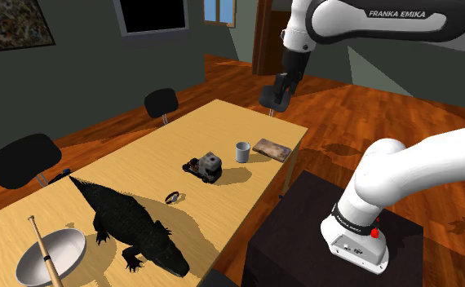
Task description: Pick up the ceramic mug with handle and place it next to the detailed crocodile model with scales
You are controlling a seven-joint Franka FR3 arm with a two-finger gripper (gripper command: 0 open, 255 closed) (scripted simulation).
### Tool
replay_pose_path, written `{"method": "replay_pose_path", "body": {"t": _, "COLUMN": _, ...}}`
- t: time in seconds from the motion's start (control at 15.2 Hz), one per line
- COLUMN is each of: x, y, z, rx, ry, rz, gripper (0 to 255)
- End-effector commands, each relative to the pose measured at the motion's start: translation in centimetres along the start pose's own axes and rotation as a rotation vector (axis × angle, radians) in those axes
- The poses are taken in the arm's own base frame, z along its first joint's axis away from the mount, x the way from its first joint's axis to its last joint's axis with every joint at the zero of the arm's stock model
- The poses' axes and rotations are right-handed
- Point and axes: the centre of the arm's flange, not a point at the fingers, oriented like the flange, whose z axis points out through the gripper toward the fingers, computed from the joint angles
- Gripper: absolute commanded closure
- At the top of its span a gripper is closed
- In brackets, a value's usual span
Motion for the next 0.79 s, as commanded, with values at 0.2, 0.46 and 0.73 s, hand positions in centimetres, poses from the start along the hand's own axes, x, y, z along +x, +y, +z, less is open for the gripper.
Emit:
{"method": "replay_pose_path", "body": {"t": 0.2, "x": 1.9, "y": 0.9, "z": 3.4, "rx": 0.002, "ry": -0.006, "rz": -0.004, "gripper": 0}}
{"method": "replay_pose_path", "body": {"t": 0.46, "x": 4.3, "y": 2.0, "z": 8.0, "rx": 0.005, "ry": -0.013, "rz": -0.009, "gripper": 0}}
{"method": "replay_pose_path", "body": {"t": 0.73, "x": 6.8, "y": 3.1, "z": 12.7, "rx": 0.007, "ry": -0.02, "rz": -0.014, "gripper": 0}}
